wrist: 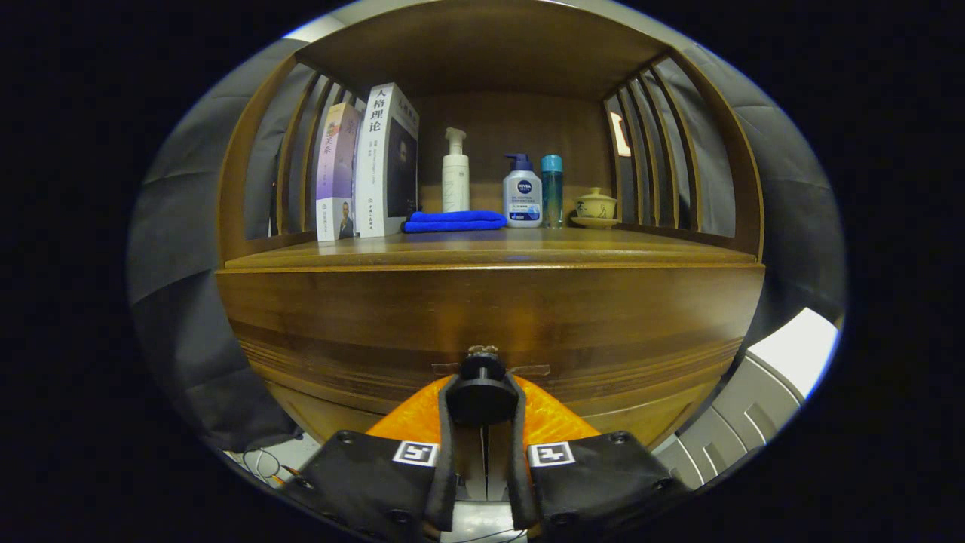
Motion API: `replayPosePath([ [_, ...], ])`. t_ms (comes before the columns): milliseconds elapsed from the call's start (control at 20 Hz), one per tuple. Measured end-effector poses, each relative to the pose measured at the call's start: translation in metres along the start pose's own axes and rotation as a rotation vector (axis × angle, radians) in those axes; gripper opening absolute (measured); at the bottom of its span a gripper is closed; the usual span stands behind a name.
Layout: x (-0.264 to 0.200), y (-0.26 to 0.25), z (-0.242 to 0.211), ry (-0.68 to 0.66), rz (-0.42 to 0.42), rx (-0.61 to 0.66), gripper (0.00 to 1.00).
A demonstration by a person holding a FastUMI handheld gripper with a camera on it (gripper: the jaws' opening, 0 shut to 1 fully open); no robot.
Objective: Pull open the drawer, take out the items inside it, and place them on the countertop above the cabinet.
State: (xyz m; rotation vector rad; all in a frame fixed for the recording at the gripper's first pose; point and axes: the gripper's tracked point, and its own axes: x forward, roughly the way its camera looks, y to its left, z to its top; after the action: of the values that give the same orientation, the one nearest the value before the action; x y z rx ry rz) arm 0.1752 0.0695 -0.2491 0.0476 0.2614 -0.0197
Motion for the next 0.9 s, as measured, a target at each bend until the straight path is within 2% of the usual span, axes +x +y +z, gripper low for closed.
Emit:
replayPosePath([
  [150, 0.001, 0.000, 0.000, 0.012, 0.024, 0.013, 0.17],
  [500, -0.001, -0.001, -0.002, 0.005, 0.018, 0.023, 0.16],
  [900, -0.042, -0.003, -0.014, -0.011, 0.033, -0.003, 0.17],
])
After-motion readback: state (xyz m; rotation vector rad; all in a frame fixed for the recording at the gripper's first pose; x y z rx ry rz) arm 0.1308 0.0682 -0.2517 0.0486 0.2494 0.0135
